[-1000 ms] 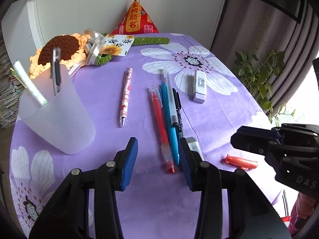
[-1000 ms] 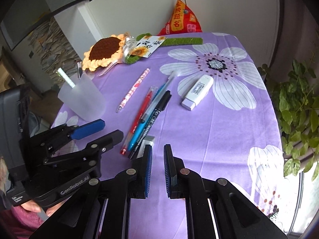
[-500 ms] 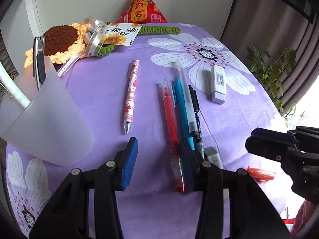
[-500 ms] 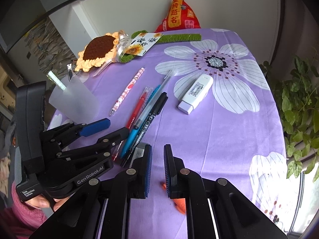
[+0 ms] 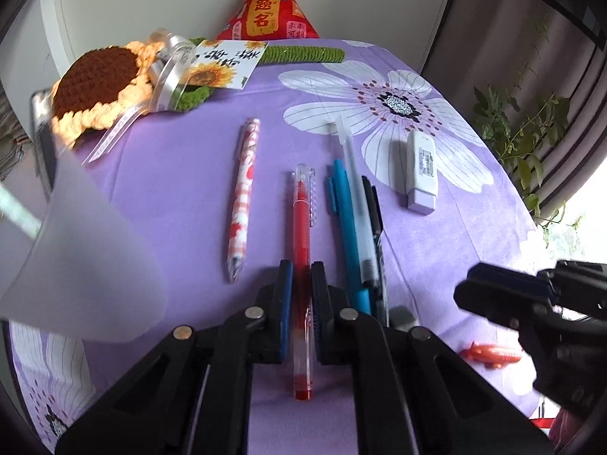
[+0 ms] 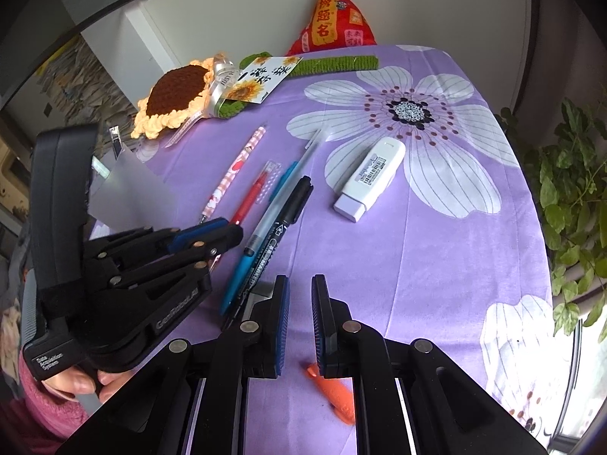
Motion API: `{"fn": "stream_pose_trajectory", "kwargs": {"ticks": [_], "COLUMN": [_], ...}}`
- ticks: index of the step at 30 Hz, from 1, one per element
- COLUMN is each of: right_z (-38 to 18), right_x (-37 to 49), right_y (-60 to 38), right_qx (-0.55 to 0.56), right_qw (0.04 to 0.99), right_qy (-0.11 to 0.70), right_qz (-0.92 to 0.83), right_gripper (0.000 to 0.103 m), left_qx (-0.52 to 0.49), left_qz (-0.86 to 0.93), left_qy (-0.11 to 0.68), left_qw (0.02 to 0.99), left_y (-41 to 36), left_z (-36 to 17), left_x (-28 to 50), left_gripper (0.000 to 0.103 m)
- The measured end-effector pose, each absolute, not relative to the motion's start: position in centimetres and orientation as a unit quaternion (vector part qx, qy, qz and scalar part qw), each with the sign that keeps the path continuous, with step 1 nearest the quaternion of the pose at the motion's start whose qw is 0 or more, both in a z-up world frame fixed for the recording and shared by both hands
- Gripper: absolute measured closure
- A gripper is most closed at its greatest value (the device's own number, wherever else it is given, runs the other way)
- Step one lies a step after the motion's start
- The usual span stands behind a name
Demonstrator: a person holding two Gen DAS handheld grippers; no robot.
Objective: Organize stationery
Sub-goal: 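Grasp the red pen with the left tool while the right tool moves to the black marker, then grasp the black marker with the right tool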
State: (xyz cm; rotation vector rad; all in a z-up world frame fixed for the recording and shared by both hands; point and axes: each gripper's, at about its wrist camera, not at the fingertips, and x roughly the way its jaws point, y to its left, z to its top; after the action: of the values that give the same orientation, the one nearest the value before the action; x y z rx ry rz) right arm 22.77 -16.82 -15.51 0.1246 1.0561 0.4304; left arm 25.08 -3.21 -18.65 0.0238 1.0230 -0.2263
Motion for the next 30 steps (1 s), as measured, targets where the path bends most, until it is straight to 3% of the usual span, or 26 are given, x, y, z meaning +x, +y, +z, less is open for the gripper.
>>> {"fn": "stream_pose_trajectory", "kwargs": {"ticks": [5,9,30], "right_z": [-15.8,-16.4,-17.2], "right_x": [23.4,24.0,25.7], "right_y": [-15.7,-14.4,-11.7], "right_qx": [0.063,0.070,0.019], "right_qw": [0.831,0.820,0.828], "right_qy": [0.509,0.523,0.545], "right_qz": [0.216,0.220,0.126], "right_gripper": [0.092,0.082,0.081], "left_qx": [0.010,0.002,-0.007], "left_qz": [-0.111,-0.117,-0.147], "left_qy": [0.489,0.481,0.490], "left_qw": [0.865,0.869,0.859], "left_y": [-1.7,-0.7,0.7], "left_z": [-18.5,-17.9,-18.6], "left_x": [22.3,20.4,18.1], "left_gripper": [0.096,0.096,0.095]}}
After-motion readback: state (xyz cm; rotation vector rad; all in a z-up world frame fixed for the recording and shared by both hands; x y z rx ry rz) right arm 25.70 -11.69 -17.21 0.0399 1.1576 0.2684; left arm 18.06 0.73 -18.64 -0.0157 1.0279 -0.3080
